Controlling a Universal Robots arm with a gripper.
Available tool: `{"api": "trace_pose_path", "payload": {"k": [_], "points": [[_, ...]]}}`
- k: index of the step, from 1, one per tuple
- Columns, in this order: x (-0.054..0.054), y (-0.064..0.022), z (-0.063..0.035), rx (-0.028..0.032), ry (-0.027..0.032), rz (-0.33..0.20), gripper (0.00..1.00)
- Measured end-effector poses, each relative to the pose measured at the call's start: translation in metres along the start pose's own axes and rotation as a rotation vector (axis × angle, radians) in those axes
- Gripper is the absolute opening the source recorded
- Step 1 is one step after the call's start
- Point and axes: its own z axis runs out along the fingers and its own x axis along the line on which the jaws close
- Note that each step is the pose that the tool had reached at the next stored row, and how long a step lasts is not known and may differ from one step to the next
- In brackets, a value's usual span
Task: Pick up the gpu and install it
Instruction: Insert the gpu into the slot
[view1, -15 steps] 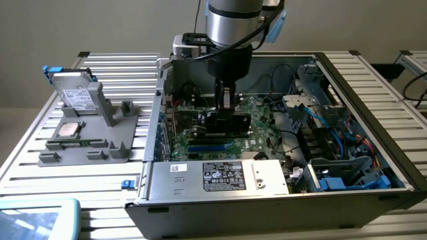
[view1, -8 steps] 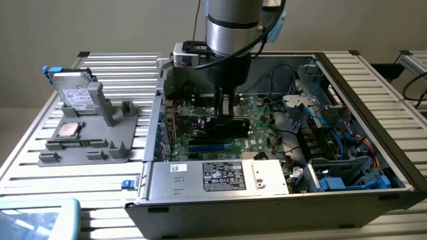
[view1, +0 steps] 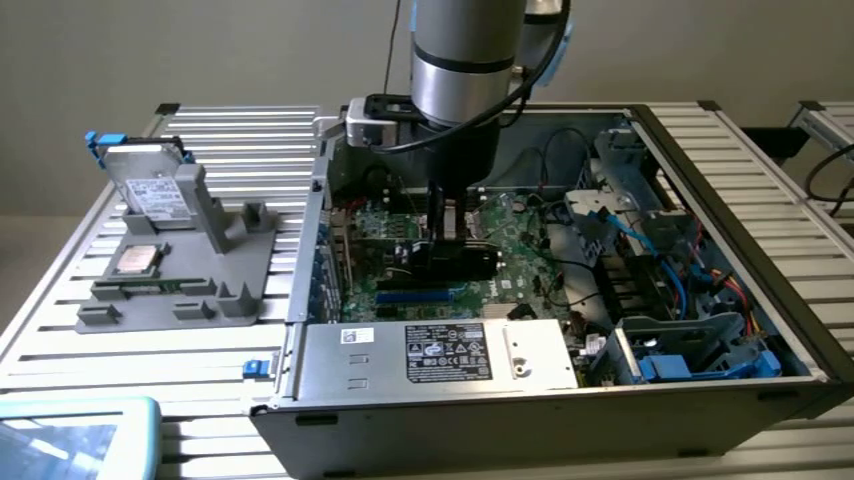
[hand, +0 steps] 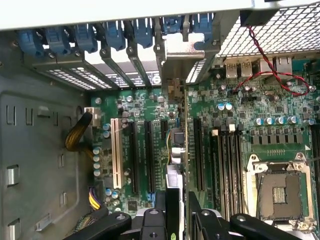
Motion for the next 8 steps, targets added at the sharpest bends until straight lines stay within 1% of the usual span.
{"api": "trace_pose_path", "payload": {"k": [8], "points": [[0.0000,0.0017,0.0016,0.0002,-0.0002,-0.011,0.27]]}}
